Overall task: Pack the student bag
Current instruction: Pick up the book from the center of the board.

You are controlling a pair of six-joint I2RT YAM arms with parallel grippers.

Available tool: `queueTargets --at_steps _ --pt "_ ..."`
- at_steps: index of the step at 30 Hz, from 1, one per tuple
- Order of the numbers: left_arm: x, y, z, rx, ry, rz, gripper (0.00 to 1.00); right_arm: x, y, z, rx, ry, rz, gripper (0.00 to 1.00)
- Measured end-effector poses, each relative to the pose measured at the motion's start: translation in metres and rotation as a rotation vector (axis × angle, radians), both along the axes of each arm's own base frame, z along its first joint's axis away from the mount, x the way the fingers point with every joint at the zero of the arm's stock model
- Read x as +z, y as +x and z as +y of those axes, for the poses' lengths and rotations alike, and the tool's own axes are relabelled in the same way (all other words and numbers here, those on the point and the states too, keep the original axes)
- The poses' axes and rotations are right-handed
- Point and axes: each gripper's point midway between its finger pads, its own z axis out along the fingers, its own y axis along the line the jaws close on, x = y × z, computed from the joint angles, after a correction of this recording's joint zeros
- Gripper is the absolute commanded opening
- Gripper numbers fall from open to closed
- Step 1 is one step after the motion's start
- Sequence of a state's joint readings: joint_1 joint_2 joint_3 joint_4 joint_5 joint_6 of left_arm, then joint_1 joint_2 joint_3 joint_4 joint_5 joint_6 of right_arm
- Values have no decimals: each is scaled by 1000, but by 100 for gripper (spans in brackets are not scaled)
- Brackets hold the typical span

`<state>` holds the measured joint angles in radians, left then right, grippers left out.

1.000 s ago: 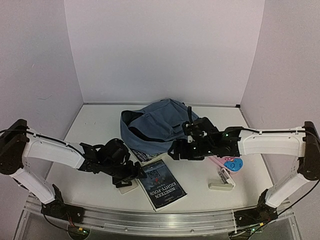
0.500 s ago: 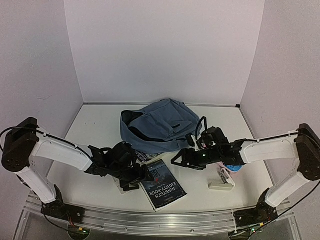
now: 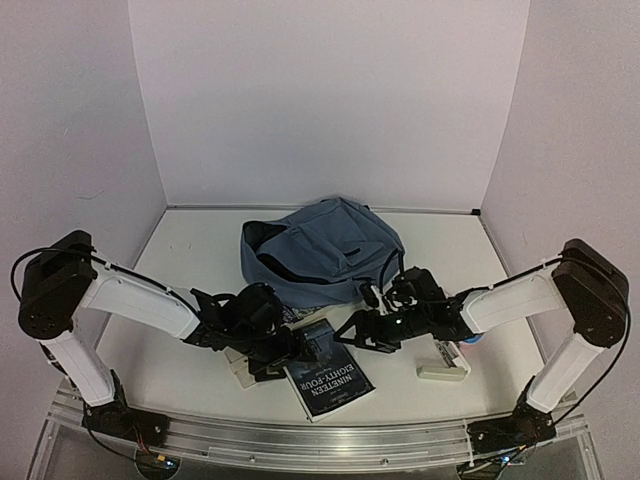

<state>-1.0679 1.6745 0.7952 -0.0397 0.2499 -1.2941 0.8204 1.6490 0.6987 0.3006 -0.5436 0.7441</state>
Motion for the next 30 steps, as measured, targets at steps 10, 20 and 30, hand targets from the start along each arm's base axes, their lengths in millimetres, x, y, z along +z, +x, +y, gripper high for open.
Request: queueTargets --at_steps 10,20,30 --pt "-8 4 3 -17 62 -28 55 -30 -9 -2 5 -7 68 80" --pt "-18 4 8 -29 90 -21 20 -29 4 9 -37 174 108 74" --pt "-19 4 8 -38 22 -25 0 -28 10 9 -85 263 163 66"
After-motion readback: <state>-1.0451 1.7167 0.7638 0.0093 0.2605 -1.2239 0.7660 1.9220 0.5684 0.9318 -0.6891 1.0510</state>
